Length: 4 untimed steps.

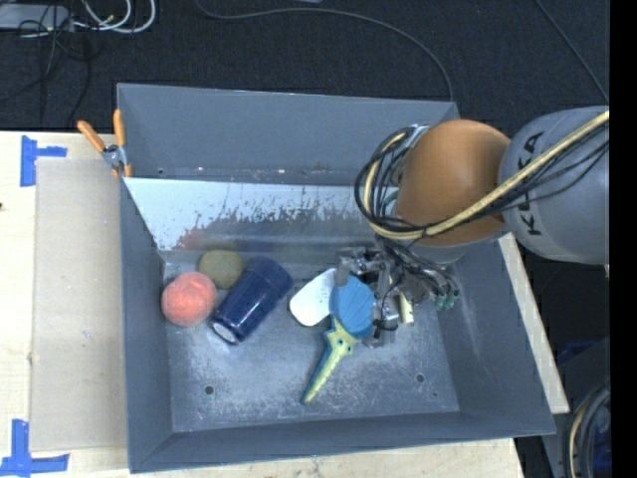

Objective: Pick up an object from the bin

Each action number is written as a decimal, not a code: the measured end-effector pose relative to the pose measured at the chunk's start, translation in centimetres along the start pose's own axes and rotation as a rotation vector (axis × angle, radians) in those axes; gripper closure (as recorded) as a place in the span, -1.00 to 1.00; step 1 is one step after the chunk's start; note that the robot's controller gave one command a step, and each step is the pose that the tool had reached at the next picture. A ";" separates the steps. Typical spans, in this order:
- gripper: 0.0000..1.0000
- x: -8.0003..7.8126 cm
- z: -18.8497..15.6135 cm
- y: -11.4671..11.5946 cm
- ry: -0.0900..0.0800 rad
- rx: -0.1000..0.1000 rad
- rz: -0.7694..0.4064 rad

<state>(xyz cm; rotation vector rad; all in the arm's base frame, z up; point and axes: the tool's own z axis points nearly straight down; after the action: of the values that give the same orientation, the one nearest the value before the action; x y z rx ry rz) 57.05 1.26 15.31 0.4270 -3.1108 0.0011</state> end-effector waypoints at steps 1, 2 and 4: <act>-1.00 0.0 3.5 0.7 -0.002 -0.002 -0.190; 1.00 2.9 8.4 0.7 0.002 -0.002 -0.447; 1.00 3.0 8.2 0.7 0.003 -0.003 -0.446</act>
Offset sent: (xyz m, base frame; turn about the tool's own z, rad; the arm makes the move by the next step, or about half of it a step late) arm -0.0296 -0.0018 -0.0831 -0.4514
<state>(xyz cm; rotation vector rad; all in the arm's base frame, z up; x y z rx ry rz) 53.99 1.16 7.08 1.1037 -2.9358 -0.0035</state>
